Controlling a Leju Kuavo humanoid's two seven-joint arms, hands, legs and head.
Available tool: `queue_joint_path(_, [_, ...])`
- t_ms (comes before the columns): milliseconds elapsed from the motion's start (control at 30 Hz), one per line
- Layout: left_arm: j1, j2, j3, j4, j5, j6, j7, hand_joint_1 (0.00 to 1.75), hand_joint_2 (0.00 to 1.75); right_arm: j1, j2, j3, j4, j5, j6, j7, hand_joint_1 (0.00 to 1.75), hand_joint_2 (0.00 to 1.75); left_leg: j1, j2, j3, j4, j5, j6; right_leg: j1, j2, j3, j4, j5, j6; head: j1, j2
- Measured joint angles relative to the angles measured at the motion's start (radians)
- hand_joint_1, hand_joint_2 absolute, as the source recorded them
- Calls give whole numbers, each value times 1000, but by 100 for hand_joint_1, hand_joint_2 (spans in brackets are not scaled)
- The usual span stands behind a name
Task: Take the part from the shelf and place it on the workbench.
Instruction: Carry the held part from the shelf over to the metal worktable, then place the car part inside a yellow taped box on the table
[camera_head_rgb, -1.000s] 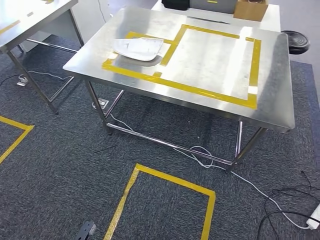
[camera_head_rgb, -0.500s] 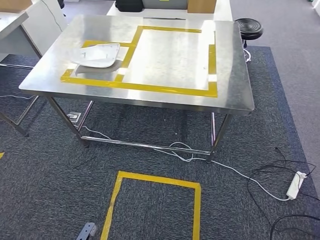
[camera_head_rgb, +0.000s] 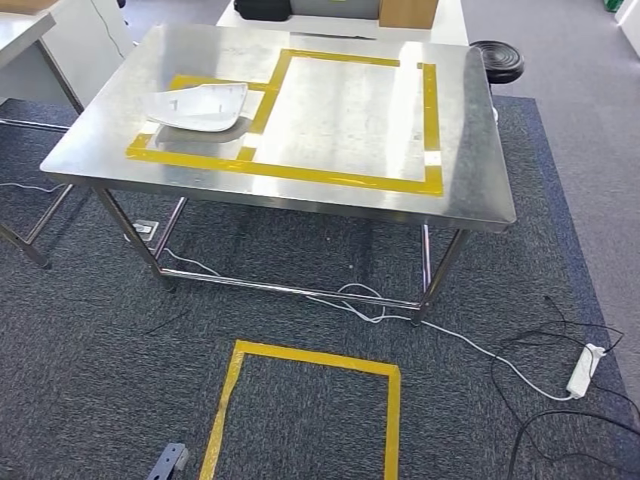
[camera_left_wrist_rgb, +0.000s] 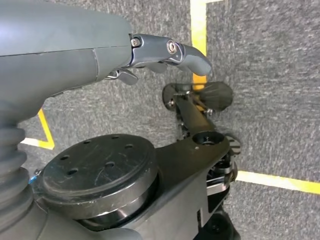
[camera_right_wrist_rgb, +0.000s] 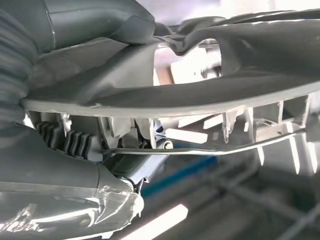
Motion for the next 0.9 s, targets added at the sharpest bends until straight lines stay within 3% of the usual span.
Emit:
queue_joint_path(133, [0,6,-1,-2,-28,-61,50,0,175,-89,-26,78,123,57,42,-4,175,175,0,1,-2,0,2,0,0,2,-3,0,3,3,0,0])
queue_joint_path(300, [20,-3,-8,-76,-72,-254,130,0,175,-331,-53,261,423,112,-6,13,175,175,2,2,-5,0,10,-3,1,4,-10,1,9,2,0,0])
queue_joint_path(533, [104,-90,-2,-422,-133,-671,186,0,175,-555,-53,502,699,63,-25,-2,175,175,-1,-2,-18,2,17,2,-3,-1,-19,1,16,7,-1,0])
queue_joint_path(667, [149,-120,-1,-597,-140,-816,185,0,175,-640,-49,598,786,58,-29,-6,175,175,3,0,-12,-14,28,13,-3,-12,-27,6,11,14,0,0])
queue_joint_path(733, [164,-130,-1,-656,-140,-833,185,0,175,-668,-47,627,815,58,-31,-7,175,175,9,4,-6,-26,33,18,-2,-39,-65,83,-33,19,4,0])
queue_joint_path(800, [178,-136,0,-695,-139,-836,186,0,175,-683,-45,646,838,55,-34,-9,175,175,10,7,-4,-27,30,19,-6,-54,-129,219,-89,27,6,0])
queue_joint_path(833, [184,-141,0,-709,-137,-836,187,0,175,-687,-44,653,848,53,-36,-10,175,175,11,7,-3,-27,28,17,-8,-56,-153,268,-102,30,5,0])
queue_joint_path(867, [189,-144,0,-720,-134,-837,187,0,175,-689,-44,660,857,51,-37,-12,175,175,13,7,0,-27,25,14,-10,-57,-159,278,-94,33,6,0])
queue_joint_path(900, [193,-147,-1,-729,-129,-838,189,0,175,-692,-43,667,864,49,-37,-14,175,175,17,7,3,-26,22,9,-11,-57,-144,249,-70,36,6,0])
